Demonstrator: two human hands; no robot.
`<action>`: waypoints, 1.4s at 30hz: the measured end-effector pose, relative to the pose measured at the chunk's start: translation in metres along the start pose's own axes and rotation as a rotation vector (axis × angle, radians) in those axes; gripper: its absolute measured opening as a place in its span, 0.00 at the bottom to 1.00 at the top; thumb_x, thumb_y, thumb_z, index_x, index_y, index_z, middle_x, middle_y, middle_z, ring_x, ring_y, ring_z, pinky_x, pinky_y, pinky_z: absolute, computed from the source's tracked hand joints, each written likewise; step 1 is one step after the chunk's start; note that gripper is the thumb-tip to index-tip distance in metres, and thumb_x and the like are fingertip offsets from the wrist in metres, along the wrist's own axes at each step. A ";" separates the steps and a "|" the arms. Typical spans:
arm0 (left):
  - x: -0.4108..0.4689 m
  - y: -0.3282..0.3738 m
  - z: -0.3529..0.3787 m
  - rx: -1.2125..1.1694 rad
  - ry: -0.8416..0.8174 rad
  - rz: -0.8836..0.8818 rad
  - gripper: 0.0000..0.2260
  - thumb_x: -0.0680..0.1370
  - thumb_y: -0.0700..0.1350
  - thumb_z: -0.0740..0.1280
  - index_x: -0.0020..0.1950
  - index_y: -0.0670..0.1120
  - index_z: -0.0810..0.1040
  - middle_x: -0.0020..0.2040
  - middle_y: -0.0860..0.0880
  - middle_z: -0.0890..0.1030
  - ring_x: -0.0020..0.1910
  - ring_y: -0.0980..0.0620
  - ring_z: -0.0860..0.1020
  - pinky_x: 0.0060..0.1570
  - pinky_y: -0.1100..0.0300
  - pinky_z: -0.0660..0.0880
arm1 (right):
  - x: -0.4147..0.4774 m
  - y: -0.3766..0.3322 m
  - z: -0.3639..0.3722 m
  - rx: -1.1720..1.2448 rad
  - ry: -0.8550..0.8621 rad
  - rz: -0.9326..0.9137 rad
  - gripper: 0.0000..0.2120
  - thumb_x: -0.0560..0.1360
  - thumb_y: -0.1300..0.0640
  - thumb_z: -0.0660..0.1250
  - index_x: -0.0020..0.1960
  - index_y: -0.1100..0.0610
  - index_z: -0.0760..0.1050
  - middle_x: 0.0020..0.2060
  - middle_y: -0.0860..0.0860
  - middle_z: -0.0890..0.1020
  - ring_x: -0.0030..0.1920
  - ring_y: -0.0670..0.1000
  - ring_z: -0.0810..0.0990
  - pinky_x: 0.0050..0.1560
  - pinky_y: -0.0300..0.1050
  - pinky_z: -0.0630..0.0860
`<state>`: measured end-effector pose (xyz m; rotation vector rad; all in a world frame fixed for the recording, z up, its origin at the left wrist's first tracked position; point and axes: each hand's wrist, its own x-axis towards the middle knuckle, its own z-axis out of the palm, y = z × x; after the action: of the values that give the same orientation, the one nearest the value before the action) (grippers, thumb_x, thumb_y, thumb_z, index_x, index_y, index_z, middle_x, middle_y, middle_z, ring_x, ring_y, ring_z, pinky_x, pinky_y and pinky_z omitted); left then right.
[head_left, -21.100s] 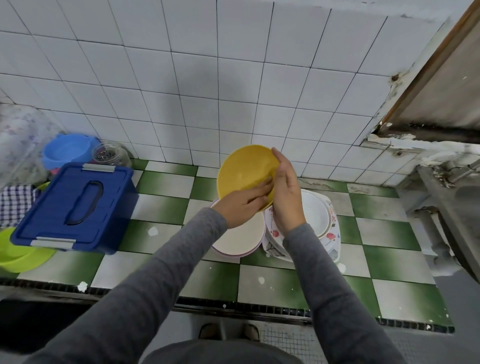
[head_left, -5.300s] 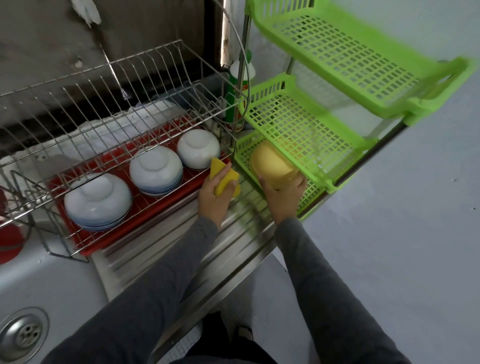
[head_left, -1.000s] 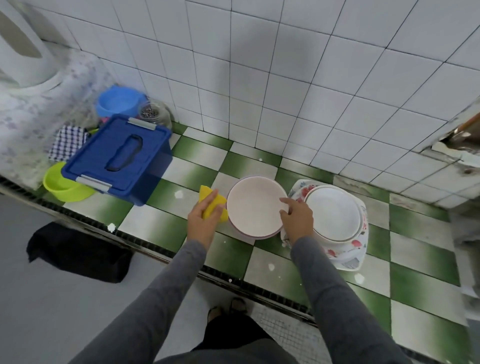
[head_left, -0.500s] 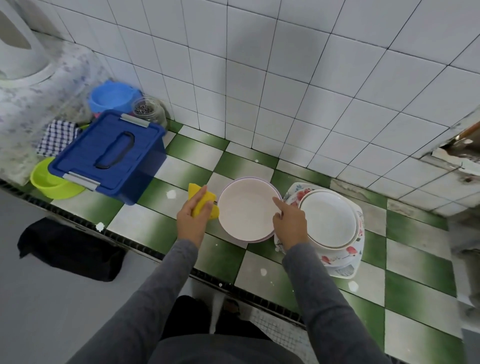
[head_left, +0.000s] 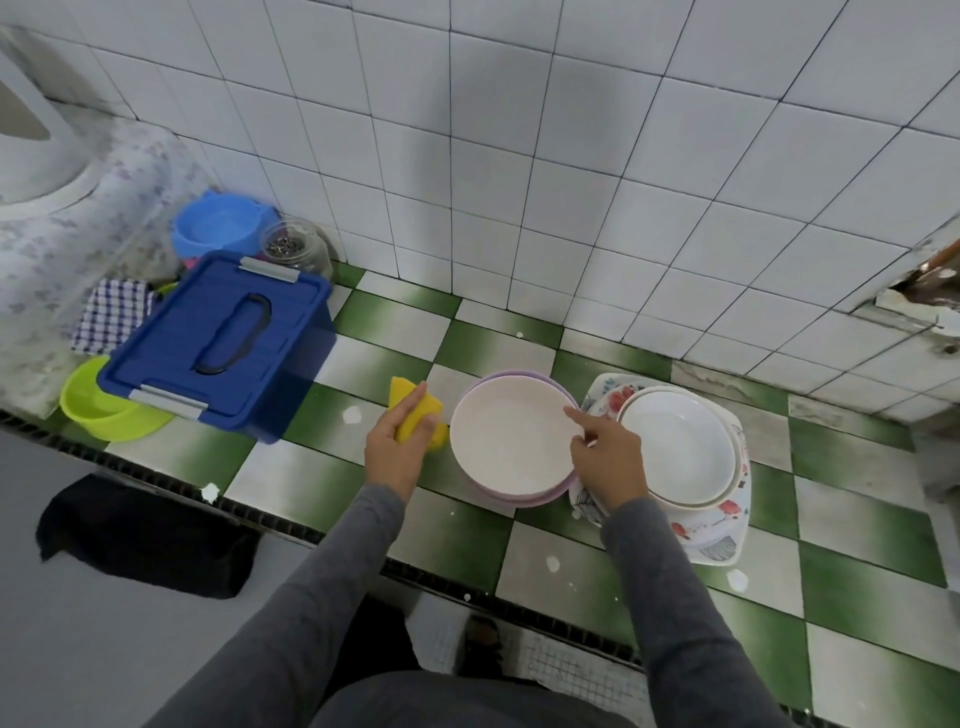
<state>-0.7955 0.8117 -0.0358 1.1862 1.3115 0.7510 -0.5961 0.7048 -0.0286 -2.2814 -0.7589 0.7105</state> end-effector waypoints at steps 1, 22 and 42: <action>0.002 0.002 0.000 0.013 -0.014 0.001 0.19 0.80 0.41 0.68 0.70 0.54 0.76 0.66 0.51 0.70 0.64 0.49 0.69 0.69 0.49 0.69 | -0.001 -0.001 0.000 0.013 0.000 0.001 0.19 0.81 0.64 0.63 0.70 0.52 0.76 0.65 0.56 0.79 0.54 0.49 0.74 0.68 0.48 0.72; -0.018 0.001 0.013 -0.010 -0.028 0.055 0.23 0.78 0.38 0.70 0.66 0.61 0.77 0.62 0.52 0.73 0.60 0.47 0.73 0.63 0.49 0.76 | -0.034 -0.008 -0.019 0.114 0.116 -0.159 0.19 0.80 0.63 0.65 0.69 0.52 0.77 0.59 0.55 0.82 0.44 0.47 0.75 0.54 0.38 0.71; -0.035 0.020 0.016 -0.164 -0.055 0.033 0.23 0.77 0.34 0.68 0.62 0.61 0.78 0.52 0.58 0.77 0.48 0.52 0.77 0.48 0.55 0.82 | -0.054 0.021 -0.009 1.012 -0.327 -0.095 0.30 0.75 0.55 0.66 0.70 0.31 0.66 0.73 0.41 0.66 0.71 0.56 0.68 0.60 0.58 0.80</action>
<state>-0.7822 0.7810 -0.0080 1.0920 1.1647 0.8284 -0.6212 0.6521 -0.0216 -1.2221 -0.4663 1.1143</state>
